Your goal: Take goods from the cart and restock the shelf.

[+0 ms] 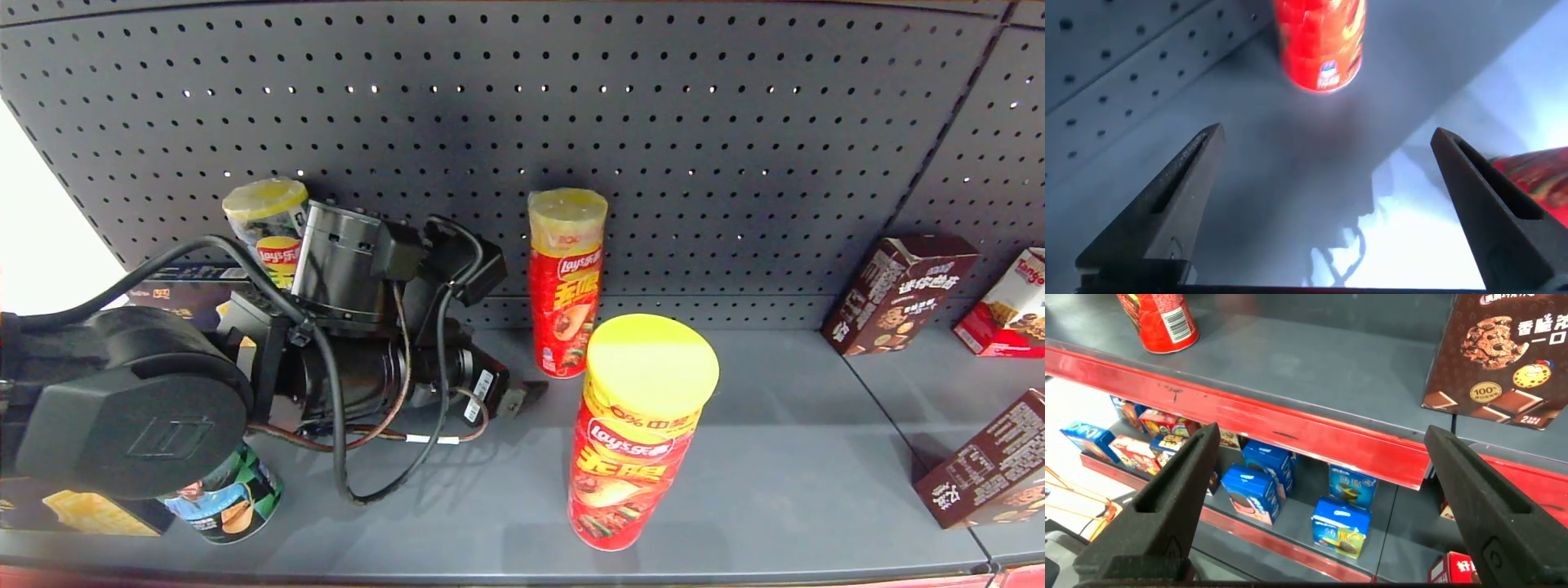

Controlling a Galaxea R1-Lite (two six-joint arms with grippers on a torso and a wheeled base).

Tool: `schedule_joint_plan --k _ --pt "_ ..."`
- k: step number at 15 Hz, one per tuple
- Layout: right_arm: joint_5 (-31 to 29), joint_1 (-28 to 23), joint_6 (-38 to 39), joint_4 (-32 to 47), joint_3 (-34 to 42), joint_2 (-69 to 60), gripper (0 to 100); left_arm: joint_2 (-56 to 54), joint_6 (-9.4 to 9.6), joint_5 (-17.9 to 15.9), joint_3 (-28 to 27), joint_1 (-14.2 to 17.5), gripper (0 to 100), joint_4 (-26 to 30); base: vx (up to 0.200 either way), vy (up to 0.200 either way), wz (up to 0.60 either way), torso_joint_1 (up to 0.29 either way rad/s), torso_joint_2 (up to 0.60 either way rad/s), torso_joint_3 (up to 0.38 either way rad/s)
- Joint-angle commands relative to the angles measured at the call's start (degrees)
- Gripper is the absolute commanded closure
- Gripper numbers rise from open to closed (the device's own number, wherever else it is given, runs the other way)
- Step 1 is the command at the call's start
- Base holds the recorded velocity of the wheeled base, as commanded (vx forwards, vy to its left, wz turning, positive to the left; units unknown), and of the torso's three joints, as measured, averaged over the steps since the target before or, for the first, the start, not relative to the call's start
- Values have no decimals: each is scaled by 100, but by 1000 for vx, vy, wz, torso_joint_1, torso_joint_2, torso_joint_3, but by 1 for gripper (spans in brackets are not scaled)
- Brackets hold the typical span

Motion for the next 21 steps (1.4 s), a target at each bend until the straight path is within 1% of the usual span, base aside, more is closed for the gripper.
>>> schedule_joint_plan --k 1,3,4,5,7,8,9,11,15,20,21 --pt "4 4 -2 -1 -9 7 0 19 0 184 -45 -17 0 21 0 0 0 0 0 0" --pt "4 4 -2 -1 0 7 0 116 9 369 -168 -8 0 21 0 0 0 0 0 0" --pt "4 4 -2 -1 -9 7 0 274 9 518 -335 1 0 21 0 0 0 0 0 0" --pt "4 4 -2 -1 0 7 0 327 9 571 -415 1 0 21 0 0 0 0 0 0" --pt "4 4 -2 -1 0 7 0 634 52 896 -810 54 0 30 0 0 0 0 0 0" --pt "4 4 -2 -1 -9 7 0 687 79 1010 -863 54 0 39 0 0 0 0 0 0" --pt "4 4 -2 -1 -9 7 0 749 184 1133 -880 97 0 65 0 0 0 0 0 0" --pt "4 4 -2 -1 -9 7 0 801 307 1186 -924 185 0 65 0 0 0 0 0 0" --pt "4 4 -2 -1 0 7 0 1065 316 1256 -1355 282 0 74 0 0 0 0 0 0" --pt "4 4 -2 -1 -9 7 0 1241 307 1265 -1583 308 0 74 0 0 0 0 0 0" --pt "4 4 -2 -1 -9 7 0 1302 299 1265 -1698 308 0 74 0 0 0 0 0 0"
